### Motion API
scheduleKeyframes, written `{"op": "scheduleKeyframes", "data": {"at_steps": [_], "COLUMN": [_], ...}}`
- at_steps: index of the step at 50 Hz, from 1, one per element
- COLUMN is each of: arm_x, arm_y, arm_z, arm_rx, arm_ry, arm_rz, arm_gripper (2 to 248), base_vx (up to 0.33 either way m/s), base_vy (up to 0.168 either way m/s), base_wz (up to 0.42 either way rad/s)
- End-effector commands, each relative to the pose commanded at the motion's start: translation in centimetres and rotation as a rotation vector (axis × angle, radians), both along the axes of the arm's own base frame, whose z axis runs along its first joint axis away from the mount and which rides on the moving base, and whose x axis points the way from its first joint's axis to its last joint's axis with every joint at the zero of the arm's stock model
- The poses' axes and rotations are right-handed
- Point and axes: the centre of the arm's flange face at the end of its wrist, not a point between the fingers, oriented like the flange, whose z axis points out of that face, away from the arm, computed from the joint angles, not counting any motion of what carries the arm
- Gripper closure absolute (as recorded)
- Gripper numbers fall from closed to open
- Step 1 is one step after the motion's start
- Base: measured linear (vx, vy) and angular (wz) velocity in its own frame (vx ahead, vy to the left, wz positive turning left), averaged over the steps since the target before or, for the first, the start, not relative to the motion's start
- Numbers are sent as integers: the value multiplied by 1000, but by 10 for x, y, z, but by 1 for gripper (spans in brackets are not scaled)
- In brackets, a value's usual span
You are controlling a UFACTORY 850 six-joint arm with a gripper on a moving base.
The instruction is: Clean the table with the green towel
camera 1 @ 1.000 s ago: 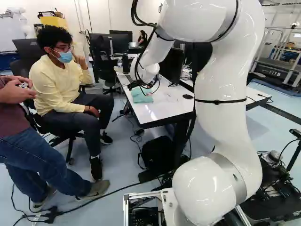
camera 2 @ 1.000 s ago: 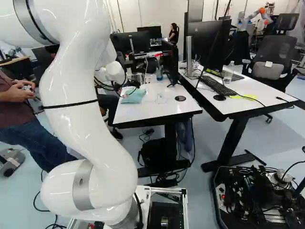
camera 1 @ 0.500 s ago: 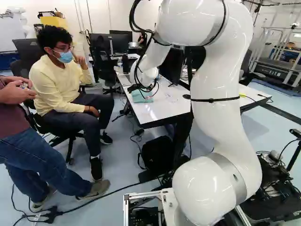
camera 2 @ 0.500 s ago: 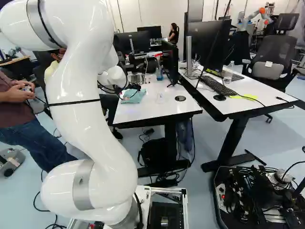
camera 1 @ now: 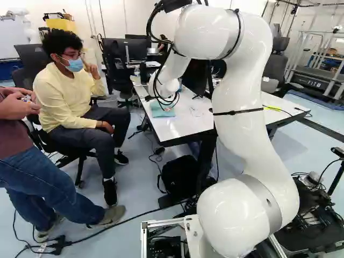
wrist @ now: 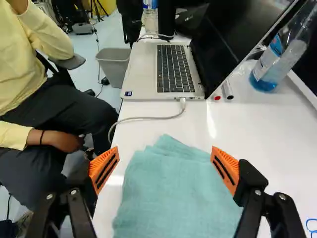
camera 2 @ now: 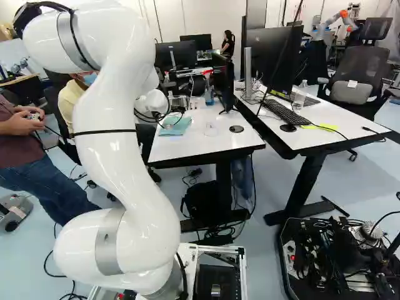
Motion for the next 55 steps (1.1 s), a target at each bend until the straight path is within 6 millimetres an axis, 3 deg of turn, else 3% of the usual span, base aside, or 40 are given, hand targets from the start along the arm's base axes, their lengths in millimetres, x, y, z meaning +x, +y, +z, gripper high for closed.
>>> {"op": "scheduleKeyframes", "data": {"at_steps": [32, 55], "arm_x": [-49, -60], "arm_y": [17, 13], "arm_z": [9, 14], "arm_rx": [0, -1], "arm_ry": [-8, -47], "arm_rz": [48, 63], "arm_gripper": [3, 3], "base_vx": [0, 0], "base_vy": [0, 0], "base_wz": [0, 0]}}
